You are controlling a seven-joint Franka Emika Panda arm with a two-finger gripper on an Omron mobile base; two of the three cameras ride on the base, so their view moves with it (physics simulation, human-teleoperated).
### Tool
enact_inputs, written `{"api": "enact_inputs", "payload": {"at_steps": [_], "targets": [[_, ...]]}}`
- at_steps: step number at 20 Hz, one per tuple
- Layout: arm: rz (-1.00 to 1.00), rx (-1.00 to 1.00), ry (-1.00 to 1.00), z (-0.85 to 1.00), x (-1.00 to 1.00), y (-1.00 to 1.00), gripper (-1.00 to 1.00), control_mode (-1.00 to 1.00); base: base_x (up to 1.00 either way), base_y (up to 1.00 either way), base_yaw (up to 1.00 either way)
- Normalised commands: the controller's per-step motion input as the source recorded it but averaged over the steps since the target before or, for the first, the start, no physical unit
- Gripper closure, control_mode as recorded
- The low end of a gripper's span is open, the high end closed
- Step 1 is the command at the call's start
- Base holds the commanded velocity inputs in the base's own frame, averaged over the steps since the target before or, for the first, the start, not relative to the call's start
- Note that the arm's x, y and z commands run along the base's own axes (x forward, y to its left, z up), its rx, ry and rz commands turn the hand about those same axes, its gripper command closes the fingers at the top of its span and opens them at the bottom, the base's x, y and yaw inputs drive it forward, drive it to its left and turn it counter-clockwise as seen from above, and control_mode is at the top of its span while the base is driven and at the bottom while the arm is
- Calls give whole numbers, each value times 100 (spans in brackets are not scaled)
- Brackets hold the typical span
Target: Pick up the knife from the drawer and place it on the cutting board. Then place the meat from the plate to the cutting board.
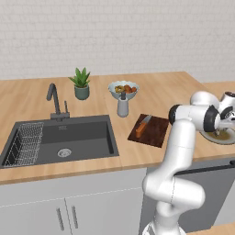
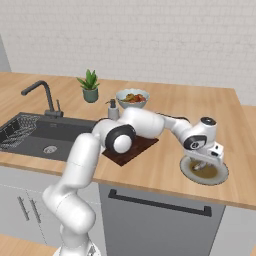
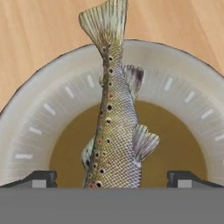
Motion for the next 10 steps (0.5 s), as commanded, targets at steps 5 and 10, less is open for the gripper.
{"api": "enact_inputs", "payload": {"at_steps": [5,10], "targets": [[0,0,0,-26,0,0,-100,-100,0,0,0],[0,0,0,-6,0,0,100,-100,0,0,0]]}}
